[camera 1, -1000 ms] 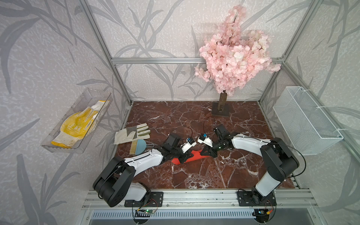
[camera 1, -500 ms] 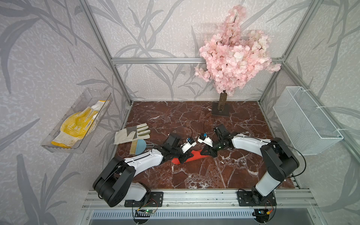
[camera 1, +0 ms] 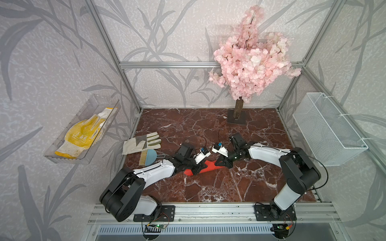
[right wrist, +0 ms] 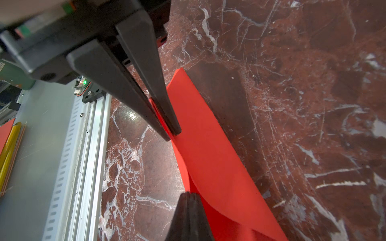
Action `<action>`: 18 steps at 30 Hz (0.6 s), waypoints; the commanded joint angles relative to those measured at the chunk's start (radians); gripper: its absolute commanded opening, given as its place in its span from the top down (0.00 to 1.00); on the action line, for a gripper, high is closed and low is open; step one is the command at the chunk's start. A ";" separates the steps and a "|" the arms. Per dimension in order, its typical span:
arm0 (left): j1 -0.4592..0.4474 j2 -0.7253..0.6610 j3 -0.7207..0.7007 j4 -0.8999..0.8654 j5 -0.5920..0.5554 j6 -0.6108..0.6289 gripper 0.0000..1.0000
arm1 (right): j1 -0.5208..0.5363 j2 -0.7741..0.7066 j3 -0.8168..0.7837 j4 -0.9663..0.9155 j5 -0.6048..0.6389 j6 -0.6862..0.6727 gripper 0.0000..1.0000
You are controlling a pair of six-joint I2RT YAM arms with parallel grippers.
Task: Fold the square paper diagonally
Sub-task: Fold the paper at the center of the board.
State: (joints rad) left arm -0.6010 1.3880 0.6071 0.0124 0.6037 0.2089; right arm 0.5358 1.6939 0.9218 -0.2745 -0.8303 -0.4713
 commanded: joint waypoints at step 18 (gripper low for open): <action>-0.001 -0.075 -0.002 -0.022 -0.007 -0.015 1.00 | -0.065 -0.103 -0.016 0.080 -0.020 0.056 0.67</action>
State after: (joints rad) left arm -0.6010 1.3575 0.6067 0.0059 0.6014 0.2054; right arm 0.4931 1.6634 0.9253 -0.2436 -0.8234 -0.4355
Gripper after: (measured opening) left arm 0.043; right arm 0.317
